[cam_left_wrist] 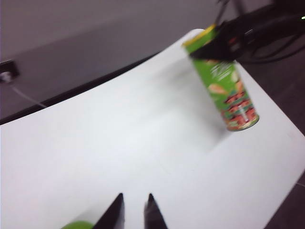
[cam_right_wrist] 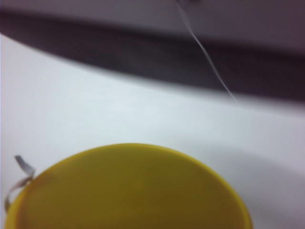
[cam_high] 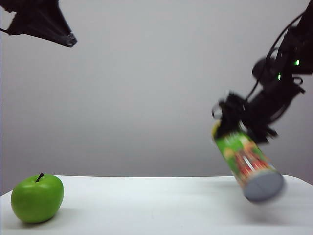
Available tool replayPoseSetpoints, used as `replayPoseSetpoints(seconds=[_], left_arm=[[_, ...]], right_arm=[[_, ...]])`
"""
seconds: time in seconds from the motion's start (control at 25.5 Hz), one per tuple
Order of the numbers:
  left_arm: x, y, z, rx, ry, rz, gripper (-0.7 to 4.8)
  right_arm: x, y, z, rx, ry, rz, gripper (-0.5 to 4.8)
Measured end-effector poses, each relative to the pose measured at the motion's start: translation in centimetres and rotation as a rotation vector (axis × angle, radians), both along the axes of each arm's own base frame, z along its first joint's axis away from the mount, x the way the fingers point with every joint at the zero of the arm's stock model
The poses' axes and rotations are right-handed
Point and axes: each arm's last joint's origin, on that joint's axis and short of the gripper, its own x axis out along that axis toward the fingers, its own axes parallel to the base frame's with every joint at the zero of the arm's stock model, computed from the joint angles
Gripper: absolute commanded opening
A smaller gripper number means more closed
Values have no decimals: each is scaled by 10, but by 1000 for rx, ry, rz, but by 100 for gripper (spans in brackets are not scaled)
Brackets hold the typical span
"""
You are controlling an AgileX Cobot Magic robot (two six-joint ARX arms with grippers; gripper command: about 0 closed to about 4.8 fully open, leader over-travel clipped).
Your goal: Pick up the green bucket of chips from the desk, place it near the apple, and finally stand it up.
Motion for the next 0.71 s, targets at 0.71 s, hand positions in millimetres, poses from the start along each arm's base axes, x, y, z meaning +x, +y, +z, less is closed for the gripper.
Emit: replayPoseSetpoints(seconds=[0.71], left_arm=[[-12,25,-4,-145,67,-159,56]], right_arm=[[-37,173,80,308,-972,572,209]])
